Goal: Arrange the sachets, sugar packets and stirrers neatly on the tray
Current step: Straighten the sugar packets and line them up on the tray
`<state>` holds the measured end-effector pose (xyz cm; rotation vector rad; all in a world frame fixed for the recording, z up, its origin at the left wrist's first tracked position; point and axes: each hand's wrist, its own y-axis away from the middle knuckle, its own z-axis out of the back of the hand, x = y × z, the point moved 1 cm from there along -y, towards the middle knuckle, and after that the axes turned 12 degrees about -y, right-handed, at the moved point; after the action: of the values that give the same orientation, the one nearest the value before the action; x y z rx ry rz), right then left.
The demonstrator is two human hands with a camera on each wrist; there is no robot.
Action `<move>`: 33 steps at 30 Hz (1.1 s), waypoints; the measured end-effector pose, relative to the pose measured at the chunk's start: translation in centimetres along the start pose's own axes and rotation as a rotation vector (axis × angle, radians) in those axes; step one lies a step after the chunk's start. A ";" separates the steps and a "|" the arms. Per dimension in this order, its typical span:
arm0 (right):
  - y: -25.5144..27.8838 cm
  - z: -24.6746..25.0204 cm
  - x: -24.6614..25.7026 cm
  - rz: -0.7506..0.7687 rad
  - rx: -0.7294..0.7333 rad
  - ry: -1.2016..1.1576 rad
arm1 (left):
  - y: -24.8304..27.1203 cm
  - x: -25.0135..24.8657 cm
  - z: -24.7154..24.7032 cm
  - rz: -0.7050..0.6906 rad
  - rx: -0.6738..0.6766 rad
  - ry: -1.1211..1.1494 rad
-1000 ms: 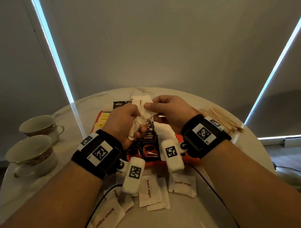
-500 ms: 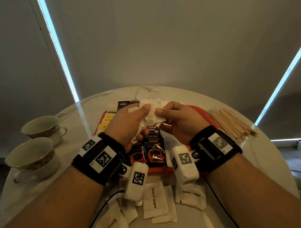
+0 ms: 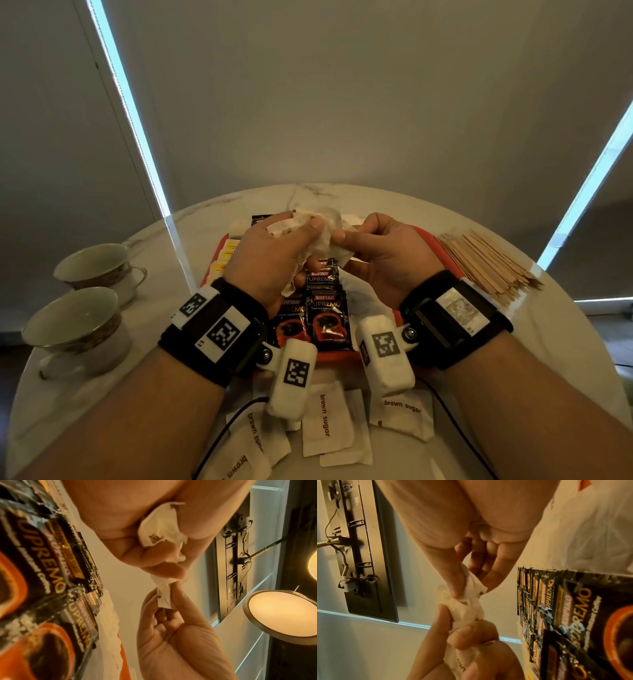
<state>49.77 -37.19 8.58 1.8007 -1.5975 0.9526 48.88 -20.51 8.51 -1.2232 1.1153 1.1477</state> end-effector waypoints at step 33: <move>1.3 6.2 3.0 -0.110 -0.538 0.440 | -1.4 1.2 0.7 0.151 -0.112 0.071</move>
<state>49.58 -44.06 7.14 1.1967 -1.2987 0.7138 50.41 -19.75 7.51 -1.2916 1.2272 1.3038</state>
